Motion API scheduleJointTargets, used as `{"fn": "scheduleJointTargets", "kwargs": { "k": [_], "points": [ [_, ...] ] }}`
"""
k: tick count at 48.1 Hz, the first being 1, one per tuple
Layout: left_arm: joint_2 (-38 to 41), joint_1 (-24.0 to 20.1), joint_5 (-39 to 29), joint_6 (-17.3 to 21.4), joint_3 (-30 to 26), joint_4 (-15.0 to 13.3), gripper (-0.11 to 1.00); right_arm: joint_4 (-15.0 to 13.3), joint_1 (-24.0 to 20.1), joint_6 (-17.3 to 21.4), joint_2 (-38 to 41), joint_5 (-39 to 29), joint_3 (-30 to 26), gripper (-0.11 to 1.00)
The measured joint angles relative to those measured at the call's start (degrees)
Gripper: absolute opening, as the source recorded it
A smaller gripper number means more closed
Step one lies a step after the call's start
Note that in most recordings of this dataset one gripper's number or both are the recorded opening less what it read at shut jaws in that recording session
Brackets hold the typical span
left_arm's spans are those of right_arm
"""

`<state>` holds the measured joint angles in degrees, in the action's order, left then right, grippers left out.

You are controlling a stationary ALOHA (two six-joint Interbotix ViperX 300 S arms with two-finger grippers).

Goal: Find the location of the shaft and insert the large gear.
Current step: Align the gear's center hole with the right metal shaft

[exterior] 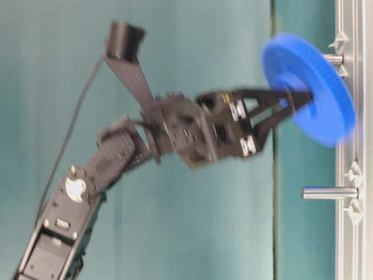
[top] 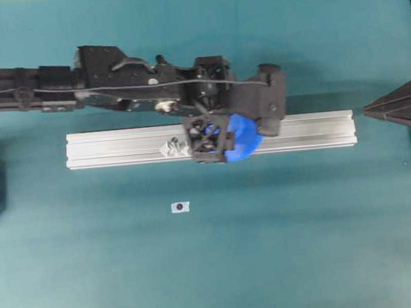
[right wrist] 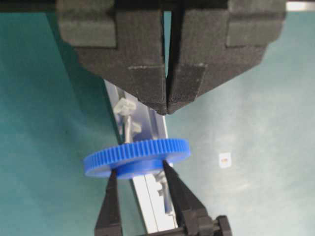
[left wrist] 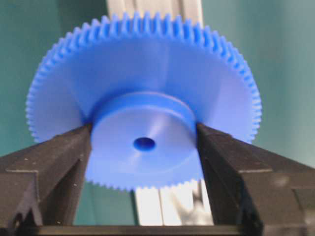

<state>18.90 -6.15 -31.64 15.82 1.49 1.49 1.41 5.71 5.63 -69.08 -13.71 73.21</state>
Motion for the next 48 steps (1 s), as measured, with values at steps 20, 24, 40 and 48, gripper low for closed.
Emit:
{"fn": "scheduleJointTargets", "kwargs": {
  "k": [20, 24, 40, 48],
  "points": [
    [0.97, 0.18, -0.09, 0.18, -2.72, 0.18, 0.71, 0.00, 0.00, 0.00, -0.18, 0.09, 0.09, 0.01],
    [1.14, 0.26, 0.18, 0.26, -3.96, 0.09, 0.71, 0.00, -0.09, 0.00, -0.09, 0.09, 0.00, 0.01],
    [1.85, 0.44, -0.79, 0.62, -5.19, 0.09, 0.71, 0.00, 0.00, 0.00, -0.18, 0.97, 0.00, 0.01],
    [2.20, 0.35, -1.05, 0.62, -6.06, 0.09, 0.71, 0.00, 0.00, 0.00, -0.26, 1.23, 0.09, 0.01]
  ]
}}
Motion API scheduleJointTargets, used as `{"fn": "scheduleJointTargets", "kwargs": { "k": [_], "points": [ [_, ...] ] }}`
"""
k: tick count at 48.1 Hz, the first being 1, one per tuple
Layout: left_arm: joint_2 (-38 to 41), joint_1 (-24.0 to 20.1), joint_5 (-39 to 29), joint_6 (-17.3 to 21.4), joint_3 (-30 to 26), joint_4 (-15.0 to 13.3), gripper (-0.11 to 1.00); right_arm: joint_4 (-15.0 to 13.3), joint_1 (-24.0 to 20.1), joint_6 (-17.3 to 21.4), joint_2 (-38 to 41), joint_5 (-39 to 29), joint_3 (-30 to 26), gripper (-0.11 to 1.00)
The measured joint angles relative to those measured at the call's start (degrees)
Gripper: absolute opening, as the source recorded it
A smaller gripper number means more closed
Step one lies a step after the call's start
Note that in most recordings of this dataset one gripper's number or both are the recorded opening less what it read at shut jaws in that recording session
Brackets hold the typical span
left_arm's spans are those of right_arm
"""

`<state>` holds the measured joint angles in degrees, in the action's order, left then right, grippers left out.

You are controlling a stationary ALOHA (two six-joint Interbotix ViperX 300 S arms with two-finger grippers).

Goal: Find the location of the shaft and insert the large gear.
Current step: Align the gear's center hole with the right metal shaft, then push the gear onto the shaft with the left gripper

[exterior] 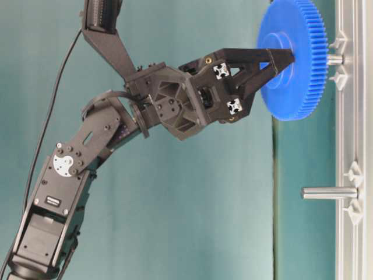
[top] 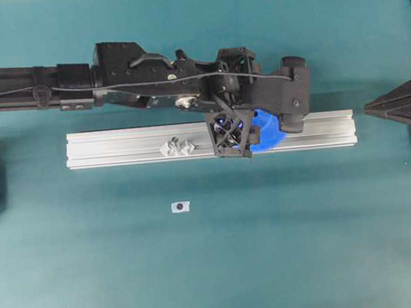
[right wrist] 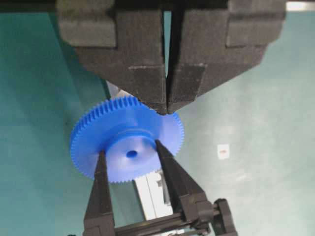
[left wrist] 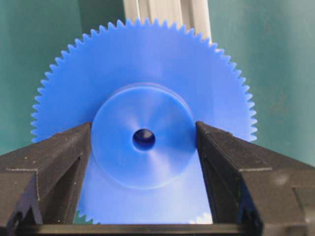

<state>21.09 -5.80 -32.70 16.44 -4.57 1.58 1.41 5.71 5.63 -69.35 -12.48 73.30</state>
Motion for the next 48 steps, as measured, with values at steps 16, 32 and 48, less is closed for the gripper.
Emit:
{"fn": "scheduleJointTargets", "kwargs": {
  "k": [16, 32, 48],
  "points": [
    [1.14, -0.09, -0.70, -0.26, -1.85, 0.00, 0.71, 0.00, 0.00, 0.09, 0.00, 1.05, 0.26, 0.01],
    [1.05, 0.09, -2.81, -0.26, -1.49, -0.09, 0.71, 0.00, 0.00, 0.09, -0.26, 1.14, 0.26, 0.01],
    [0.70, 0.09, -2.90, -0.79, -0.53, -0.09, 0.71, 0.00, 0.00, 0.18, -0.26, 1.14, 0.35, 0.01]
  ]
}}
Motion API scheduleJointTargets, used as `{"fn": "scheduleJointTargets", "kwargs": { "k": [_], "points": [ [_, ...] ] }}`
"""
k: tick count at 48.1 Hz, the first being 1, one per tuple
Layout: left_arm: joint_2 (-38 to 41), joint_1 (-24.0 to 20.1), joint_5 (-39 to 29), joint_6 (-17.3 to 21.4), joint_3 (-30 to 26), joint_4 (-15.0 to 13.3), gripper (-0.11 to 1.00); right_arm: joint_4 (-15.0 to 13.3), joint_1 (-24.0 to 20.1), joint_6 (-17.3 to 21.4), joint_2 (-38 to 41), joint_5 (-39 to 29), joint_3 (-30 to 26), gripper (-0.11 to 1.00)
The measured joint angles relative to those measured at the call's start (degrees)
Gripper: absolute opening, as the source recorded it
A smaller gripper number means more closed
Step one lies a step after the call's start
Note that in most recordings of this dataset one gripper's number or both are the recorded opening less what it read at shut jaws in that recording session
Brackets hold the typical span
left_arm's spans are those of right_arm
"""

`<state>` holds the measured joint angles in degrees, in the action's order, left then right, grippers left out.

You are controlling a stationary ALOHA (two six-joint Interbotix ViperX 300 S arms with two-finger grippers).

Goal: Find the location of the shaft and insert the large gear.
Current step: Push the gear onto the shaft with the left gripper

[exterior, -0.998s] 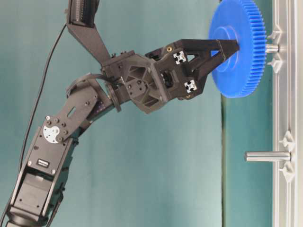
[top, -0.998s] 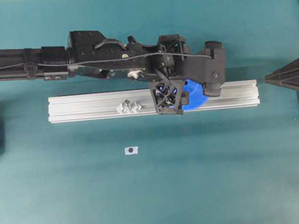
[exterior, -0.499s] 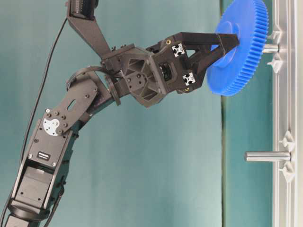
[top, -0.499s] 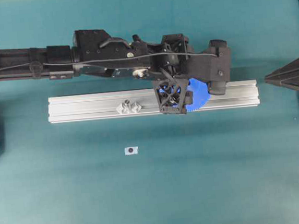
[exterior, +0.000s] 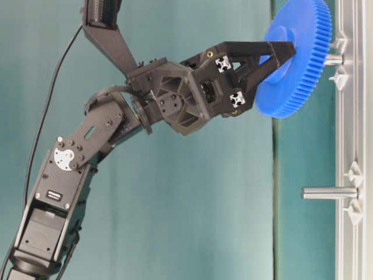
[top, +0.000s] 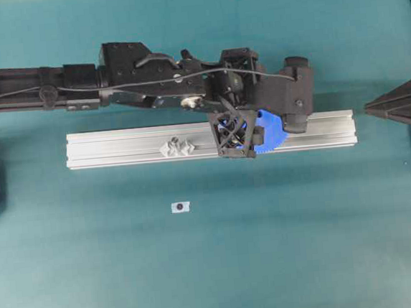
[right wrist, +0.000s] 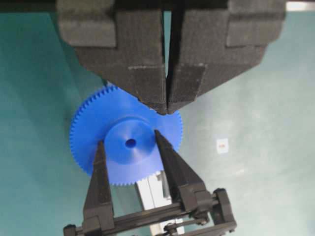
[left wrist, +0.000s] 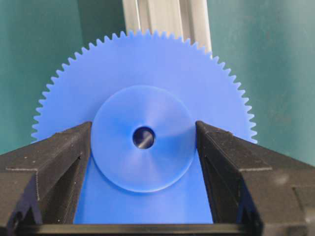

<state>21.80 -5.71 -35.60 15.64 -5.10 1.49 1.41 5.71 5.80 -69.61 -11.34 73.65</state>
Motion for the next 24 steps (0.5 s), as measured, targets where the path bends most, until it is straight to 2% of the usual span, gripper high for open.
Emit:
{"fn": "scheduleJointTargets", "kwargs": {
  "k": [11, 17, 24],
  "points": [
    [-0.26, 0.00, -0.18, -0.09, 0.53, 0.00, 0.71, 0.00, 0.00, 0.53, 0.00, 0.00, 0.00, 0.01],
    [-0.26, -0.35, -1.76, -0.09, 0.53, 0.00, 0.82, 0.00, 0.00, 0.62, -0.09, 0.00, 0.00, 0.01],
    [-0.26, -0.97, -3.52, -0.09, 0.53, 0.00, 0.81, 0.00, 0.00, 0.70, -0.09, 0.00, 0.00, 0.01]
  ]
}}
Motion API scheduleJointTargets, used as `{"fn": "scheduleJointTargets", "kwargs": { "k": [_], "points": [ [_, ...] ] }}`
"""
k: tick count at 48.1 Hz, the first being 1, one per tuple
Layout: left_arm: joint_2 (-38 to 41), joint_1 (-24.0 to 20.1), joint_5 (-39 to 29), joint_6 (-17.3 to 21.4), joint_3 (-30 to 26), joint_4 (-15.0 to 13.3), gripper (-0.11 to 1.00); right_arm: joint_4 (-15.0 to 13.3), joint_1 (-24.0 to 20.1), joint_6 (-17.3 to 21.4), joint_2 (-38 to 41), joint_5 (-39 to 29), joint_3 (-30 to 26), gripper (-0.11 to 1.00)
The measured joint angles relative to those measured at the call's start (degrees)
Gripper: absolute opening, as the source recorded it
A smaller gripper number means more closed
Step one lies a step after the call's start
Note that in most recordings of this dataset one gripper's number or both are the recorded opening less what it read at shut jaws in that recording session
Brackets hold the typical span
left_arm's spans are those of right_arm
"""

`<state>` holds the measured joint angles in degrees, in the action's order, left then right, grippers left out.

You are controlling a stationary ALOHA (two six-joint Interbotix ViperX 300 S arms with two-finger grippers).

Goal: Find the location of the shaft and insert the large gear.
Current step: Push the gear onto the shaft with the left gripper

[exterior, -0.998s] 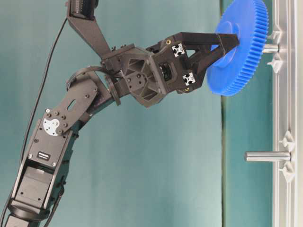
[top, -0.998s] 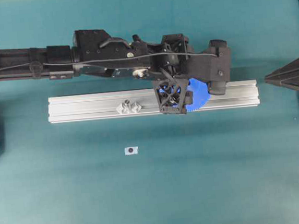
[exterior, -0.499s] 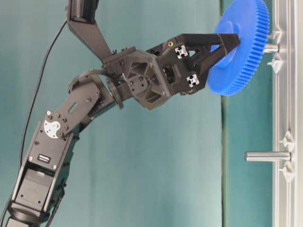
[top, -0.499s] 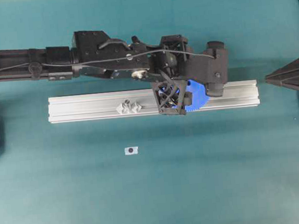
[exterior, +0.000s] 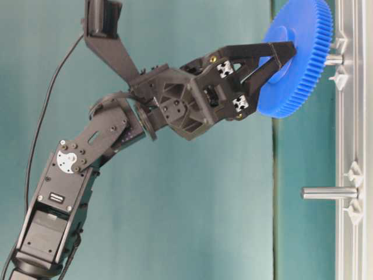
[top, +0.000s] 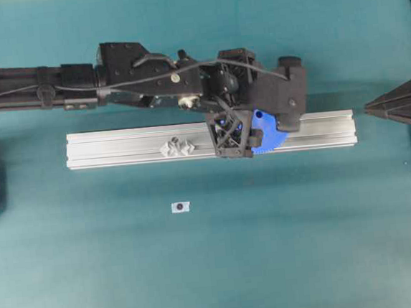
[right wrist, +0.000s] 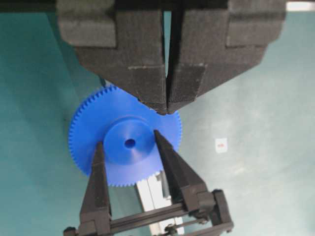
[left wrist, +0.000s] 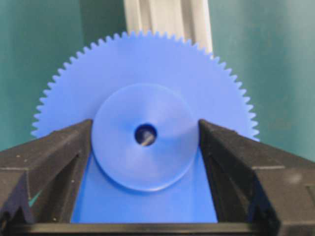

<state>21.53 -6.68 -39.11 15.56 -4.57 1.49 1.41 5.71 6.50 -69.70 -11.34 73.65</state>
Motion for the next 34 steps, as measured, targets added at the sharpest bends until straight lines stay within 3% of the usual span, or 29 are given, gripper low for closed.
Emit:
{"fn": "scheduleJointTargets", "kwargs": {
  "k": [34],
  "points": [
    [-1.49, -0.44, -3.96, -0.09, 2.37, 0.00, 0.80, 0.00, 0.00, 0.09, 0.00, 0.00, 0.09, 0.01]
  ]
}}
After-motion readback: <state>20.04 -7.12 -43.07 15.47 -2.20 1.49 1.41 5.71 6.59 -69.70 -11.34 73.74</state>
